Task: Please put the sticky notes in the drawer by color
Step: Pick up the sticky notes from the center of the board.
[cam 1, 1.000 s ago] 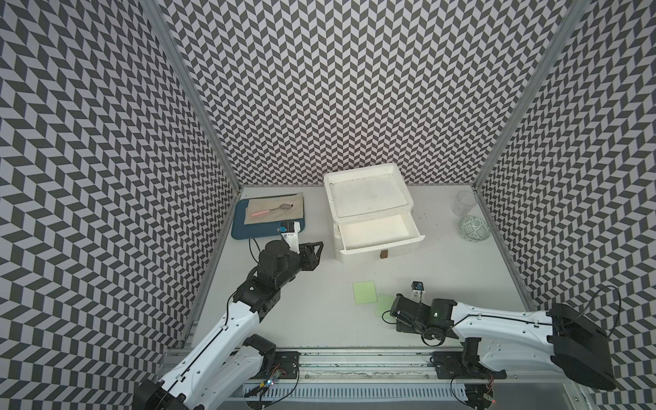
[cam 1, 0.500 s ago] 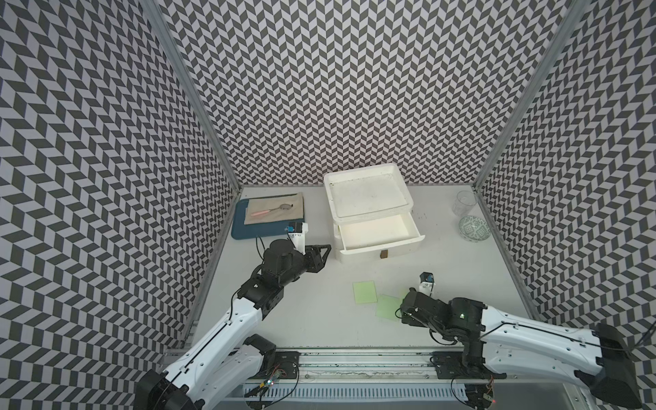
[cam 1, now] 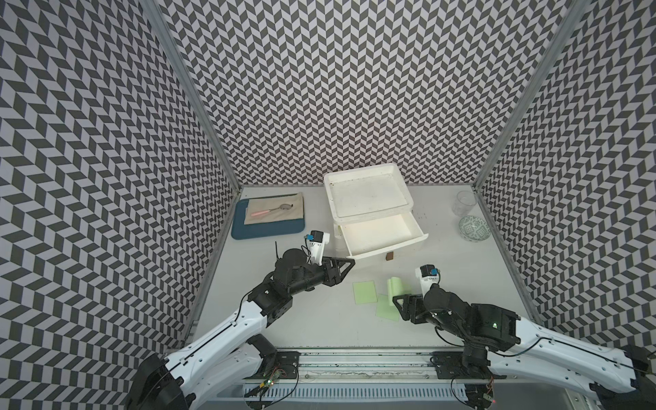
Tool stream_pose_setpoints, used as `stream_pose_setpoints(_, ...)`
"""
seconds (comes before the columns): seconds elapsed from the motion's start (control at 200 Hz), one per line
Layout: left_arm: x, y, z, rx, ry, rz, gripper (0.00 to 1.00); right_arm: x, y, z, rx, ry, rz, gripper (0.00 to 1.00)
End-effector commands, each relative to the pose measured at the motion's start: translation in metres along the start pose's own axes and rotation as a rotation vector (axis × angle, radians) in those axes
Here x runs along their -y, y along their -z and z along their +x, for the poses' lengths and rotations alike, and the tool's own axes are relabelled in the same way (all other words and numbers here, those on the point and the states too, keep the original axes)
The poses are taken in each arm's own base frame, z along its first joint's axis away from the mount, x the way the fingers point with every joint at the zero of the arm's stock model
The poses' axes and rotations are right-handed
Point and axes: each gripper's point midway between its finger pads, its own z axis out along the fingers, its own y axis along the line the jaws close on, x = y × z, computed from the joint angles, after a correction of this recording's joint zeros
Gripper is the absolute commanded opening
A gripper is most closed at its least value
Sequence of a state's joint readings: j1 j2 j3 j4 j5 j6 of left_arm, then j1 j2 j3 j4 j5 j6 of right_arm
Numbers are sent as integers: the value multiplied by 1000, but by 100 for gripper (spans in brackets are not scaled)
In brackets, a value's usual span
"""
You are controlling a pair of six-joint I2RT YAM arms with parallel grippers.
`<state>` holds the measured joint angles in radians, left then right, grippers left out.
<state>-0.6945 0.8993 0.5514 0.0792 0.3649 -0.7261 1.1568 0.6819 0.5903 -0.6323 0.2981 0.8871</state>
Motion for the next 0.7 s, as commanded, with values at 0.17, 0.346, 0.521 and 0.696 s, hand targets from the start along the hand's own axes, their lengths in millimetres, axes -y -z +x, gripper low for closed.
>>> stream_pose_setpoints(0.17,39,1,23,-83,72,162,55,-61,10,-23,72,76,-233,72)
stream_pose_setpoints(0.346,36,9,30,-89,75,142,59,-79,13,-28,79,90,-286,72)
stream_pose_setpoints(0.521,40,28,24,-42,71,131,78,-99,21,-33,97,100,-347,72)
stream_pose_setpoints(0.696,48,29,25,-62,85,165,82,-115,29,-39,112,131,-378,72)
